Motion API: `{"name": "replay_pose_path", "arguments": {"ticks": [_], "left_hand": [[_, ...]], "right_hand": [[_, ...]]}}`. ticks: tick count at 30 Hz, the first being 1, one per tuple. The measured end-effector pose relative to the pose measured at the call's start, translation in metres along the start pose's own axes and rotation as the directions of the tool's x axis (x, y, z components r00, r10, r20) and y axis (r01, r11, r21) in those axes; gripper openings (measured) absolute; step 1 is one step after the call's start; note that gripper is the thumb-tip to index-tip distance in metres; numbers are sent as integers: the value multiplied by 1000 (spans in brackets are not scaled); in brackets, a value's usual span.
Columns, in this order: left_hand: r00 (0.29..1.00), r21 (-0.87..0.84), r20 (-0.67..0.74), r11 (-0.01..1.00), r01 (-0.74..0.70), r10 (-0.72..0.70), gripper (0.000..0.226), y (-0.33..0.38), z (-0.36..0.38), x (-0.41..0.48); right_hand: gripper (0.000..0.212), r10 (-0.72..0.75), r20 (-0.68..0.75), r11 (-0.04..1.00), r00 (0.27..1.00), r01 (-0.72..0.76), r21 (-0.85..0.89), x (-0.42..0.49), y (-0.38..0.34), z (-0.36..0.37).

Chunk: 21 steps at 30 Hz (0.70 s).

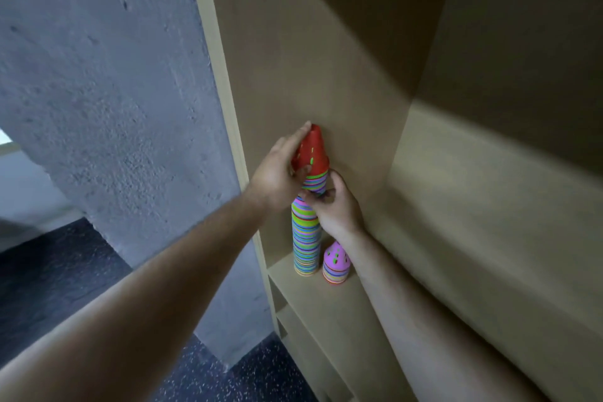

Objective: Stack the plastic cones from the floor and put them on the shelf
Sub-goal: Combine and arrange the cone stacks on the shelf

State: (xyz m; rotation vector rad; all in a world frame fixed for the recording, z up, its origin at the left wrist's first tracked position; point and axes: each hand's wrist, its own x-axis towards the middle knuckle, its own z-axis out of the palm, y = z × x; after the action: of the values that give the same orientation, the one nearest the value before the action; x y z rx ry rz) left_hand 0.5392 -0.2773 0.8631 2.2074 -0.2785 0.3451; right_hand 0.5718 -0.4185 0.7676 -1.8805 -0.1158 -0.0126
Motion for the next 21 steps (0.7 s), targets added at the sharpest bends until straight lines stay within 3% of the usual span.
{"name": "replay_pose_path", "arguments": {"ticks": [3,6,8,11,15,21], "left_hand": [[1000,85,-7,996,-26,27,82,3,-2,3],[967,231,-144,958,-172,208,80,7,2,-10],[930,358,-212,909,-212,300,69,5,15,-30],[934,381,-140,889,-255,328,45,-11,53,-68],[979,291,73,934,-206,193,41,-49,115,-97],[949,334,289,942,24,-127,78,-83,180,-99]], "right_hand": [[86,-10,-49,996,999,6,-90,-9,-14,-7],[89,-31,-103,987,994,14,-160,-23,-5,-18],[83,-48,-127,986,991,27,-164,-34,10,-26],[77,9,-114,986,993,-28,-163,-54,43,-33],[74,105,-87,960,991,-124,-249,-78,84,-43],[76,159,-73,918,985,-175,-356,-93,134,-54]]}}
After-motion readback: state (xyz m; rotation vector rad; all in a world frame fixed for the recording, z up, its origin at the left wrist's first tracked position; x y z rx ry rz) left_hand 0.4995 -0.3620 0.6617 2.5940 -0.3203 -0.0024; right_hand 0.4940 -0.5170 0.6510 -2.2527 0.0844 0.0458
